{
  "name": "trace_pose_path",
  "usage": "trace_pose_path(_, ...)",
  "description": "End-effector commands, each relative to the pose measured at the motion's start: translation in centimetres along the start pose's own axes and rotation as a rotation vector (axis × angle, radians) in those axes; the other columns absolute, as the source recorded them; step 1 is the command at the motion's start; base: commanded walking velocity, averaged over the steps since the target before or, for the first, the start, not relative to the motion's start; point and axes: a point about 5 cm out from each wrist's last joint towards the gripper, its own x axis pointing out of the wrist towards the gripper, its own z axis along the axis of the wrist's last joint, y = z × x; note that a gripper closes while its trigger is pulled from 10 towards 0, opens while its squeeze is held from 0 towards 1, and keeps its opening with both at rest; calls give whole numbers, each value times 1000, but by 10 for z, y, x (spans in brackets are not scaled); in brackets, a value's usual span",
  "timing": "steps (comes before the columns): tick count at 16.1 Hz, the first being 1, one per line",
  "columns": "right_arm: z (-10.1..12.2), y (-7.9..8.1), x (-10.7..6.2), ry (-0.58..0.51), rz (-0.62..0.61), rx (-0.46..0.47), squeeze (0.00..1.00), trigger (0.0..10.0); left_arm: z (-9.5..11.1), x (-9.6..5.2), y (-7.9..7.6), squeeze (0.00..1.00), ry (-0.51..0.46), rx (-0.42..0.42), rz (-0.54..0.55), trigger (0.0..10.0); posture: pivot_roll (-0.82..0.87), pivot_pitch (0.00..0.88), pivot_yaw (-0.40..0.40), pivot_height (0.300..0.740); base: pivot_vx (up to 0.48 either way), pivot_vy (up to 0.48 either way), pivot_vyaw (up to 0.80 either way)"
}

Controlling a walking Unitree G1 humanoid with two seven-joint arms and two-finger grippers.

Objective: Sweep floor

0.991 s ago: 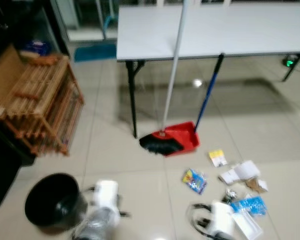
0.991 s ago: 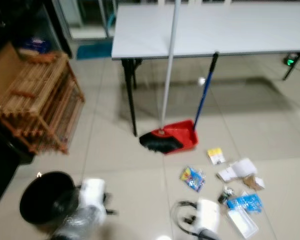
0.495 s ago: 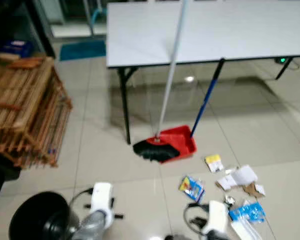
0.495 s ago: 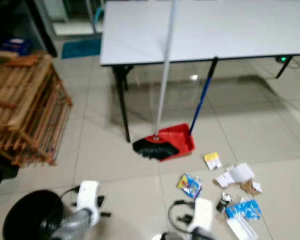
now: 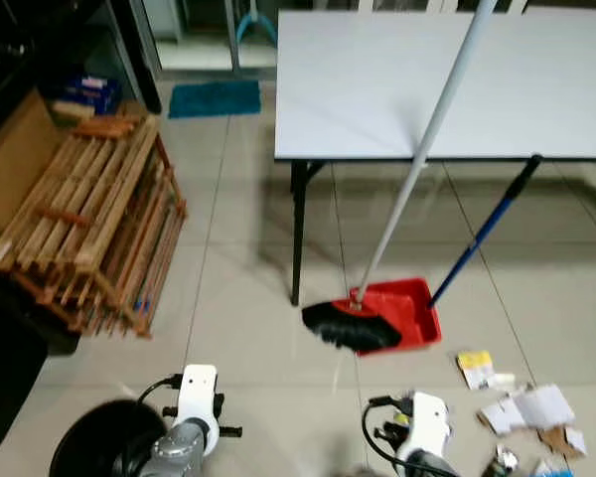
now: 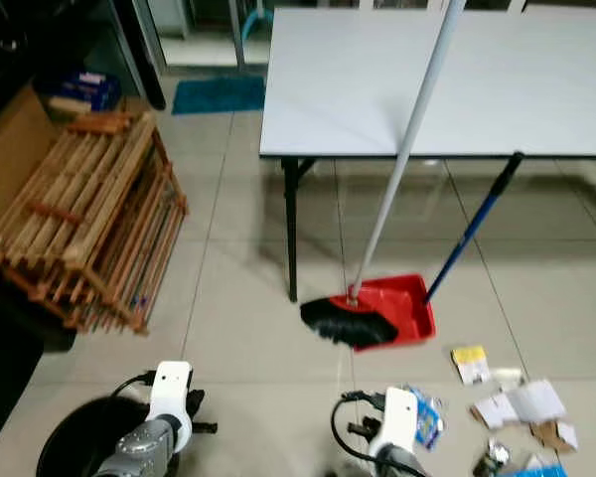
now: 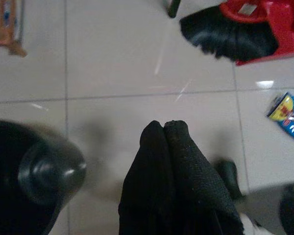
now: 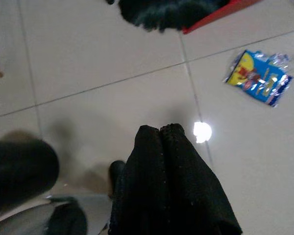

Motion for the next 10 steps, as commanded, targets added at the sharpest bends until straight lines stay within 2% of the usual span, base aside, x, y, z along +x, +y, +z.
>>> trace_pose_path(1,-7,-8,-3,29,-29,16,0,10000,-6,-1,-7,0,22,0,-14,10000,23,171,-2,740,446,0,0)
trace_pose_path(7,-8,-8,-3,40,-32,15,0,10000,-7,-1,-6,0,24,1,-13,10000,26,172,-2,740,444,0,0)
trace_pose_path(9,-9,-7,-3,45,-27,28,0,10000,-6,-1,-6,0,24,2,-15,10000,26,171,-2,740,446,0,-781)
trace_pose_path(10,-8,-7,-2,36,-26,17,0,10000,-6,-1,-6,0,24,2,-15,10000,25,173,-2,740,450,0,0)
